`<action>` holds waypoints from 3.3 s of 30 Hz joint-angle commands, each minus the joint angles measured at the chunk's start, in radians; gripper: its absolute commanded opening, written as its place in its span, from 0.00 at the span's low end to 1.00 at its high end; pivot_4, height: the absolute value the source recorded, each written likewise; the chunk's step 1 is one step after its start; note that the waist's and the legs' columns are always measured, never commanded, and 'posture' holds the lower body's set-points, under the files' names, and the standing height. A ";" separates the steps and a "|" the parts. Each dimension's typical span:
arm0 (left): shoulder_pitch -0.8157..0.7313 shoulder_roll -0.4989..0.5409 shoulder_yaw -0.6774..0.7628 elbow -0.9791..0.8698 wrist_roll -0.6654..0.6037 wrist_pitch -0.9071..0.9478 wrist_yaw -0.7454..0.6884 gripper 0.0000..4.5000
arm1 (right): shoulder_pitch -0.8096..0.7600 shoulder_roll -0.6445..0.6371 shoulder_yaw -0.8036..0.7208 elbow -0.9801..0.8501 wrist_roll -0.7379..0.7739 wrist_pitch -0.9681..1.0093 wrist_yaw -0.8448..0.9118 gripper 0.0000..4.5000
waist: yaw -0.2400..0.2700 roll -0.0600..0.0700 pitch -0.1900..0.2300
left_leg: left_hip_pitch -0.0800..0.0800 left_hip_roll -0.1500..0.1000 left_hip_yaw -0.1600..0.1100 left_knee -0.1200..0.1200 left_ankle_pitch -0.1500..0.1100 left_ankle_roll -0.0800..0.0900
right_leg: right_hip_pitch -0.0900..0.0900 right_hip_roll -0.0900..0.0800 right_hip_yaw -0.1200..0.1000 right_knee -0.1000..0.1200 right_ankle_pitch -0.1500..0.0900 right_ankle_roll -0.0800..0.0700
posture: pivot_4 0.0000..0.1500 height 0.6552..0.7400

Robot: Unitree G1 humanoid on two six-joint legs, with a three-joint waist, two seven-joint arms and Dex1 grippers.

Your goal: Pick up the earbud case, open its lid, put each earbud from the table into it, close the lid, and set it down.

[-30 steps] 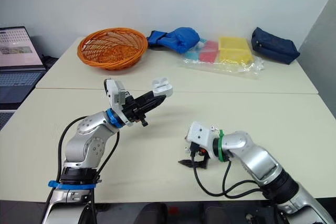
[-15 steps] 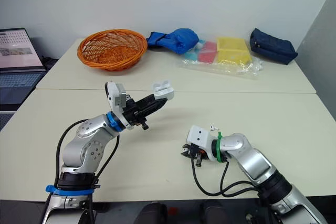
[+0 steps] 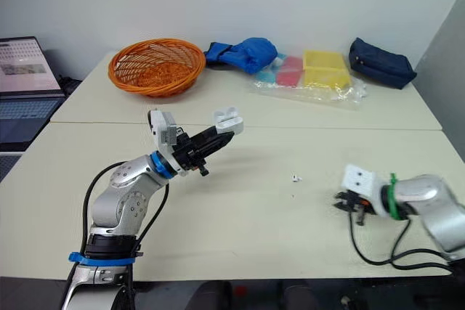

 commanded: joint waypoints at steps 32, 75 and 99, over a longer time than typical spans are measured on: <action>0.028 -0.008 -0.007 -0.062 -0.024 -0.001 0.010 0.17 | -0.080 -0.131 0.031 0.505 -0.215 -0.282 0.201 0.60 | -0.007 0.000 0.000 | 0.003 -0.001 0.000 0.002 0.000 0.000 | 0.004 -0.001 0.001 0.002 0.000 0.000 | 1.00 1.00; 0.035 -0.026 0.001 -0.071 -0.023 -0.012 0.033 0.17 | -0.129 -0.092 0.040 0.471 -0.244 -0.185 0.253 0.60 | -0.012 0.000 0.000 | 0.006 -0.001 0.000 0.002 0.000 0.000 | 0.005 -0.001 0.000 0.002 0.000 0.000 | 1.00 1.00; 0.010 -0.072 -0.022 -0.050 -0.018 -0.014 0.058 0.17 | -0.322 0.270 -0.175 -0.028 0.123 0.308 0.007 0.09 | -0.021 0.001 0.001 | 0.012 0.000 -0.002 0.001 0.000 0.000 | 0.009 0.001 0.002 0.004 0.000 0.000 | 1.00 1.00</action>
